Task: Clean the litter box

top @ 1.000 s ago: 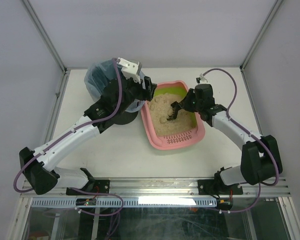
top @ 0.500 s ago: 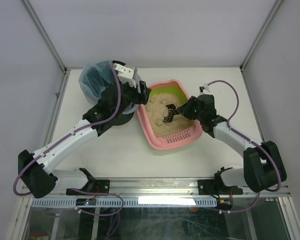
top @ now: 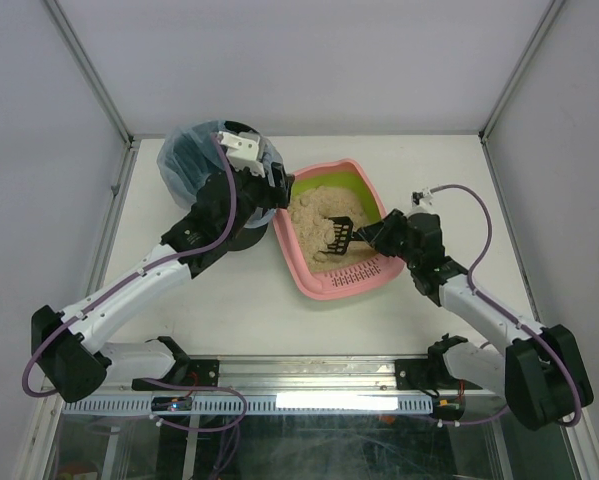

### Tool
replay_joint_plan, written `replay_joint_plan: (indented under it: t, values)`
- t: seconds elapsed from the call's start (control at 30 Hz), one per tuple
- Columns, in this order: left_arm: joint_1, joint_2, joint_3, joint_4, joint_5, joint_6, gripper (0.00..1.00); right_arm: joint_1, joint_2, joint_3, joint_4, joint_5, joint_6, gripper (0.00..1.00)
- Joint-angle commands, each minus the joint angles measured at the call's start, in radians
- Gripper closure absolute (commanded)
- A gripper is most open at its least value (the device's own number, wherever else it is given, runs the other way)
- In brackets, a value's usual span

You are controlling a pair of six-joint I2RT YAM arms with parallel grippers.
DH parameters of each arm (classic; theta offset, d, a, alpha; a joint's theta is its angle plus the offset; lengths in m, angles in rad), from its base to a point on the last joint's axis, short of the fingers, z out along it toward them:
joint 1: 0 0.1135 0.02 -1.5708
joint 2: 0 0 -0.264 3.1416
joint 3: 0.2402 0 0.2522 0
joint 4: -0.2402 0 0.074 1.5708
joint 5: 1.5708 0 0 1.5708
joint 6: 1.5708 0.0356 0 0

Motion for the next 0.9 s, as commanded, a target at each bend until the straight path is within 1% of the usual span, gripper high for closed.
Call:
replay_joint_plan:
  t: [0.0,0.1,0.13,0.17,0.5,0.53,0.57,0.77,0.83,0.87]
  values:
    - [0.014,-0.043,-0.009,0.084,-0.052,0.014,0.32,0.001,-0.062,-0.023,0.121,-0.007,0.029,1.00]
    - [0.013,-0.045,-0.014,0.092,-0.066,0.010,0.31,0.001,-0.097,-0.047,0.128,-0.007,0.029,1.00]
    - [0.013,-0.045,-0.014,0.093,-0.072,0.009,0.31,0.000,-0.110,-0.054,0.128,0.083,0.197,1.00]
    - [0.013,-0.045,-0.016,0.094,-0.079,0.010,0.31,0.000,-0.124,-0.058,0.124,0.103,0.225,1.00]
    - [0.014,-0.069,-0.044,0.130,-0.146,0.019,0.29,-0.022,-0.269,-0.142,0.109,0.107,0.225,1.00]
    - [0.013,-0.071,-0.047,0.133,-0.150,0.019,0.28,-0.026,-0.279,-0.149,0.112,0.147,0.236,1.00]
    - [0.013,-0.073,-0.047,0.136,-0.152,0.019,0.27,-0.031,-0.286,-0.155,0.115,0.170,0.324,1.00]
    - [0.014,-0.083,-0.044,0.130,-0.142,0.016,0.26,-0.066,-0.321,-0.223,0.182,0.153,0.436,1.00]
    - [0.015,-0.091,-0.043,0.128,-0.142,0.018,0.25,-0.094,-0.322,-0.258,0.243,0.123,0.478,1.00]
    - [0.015,-0.095,-0.045,0.127,-0.147,0.019,0.25,-0.113,-0.315,-0.260,0.242,0.103,0.493,1.00]
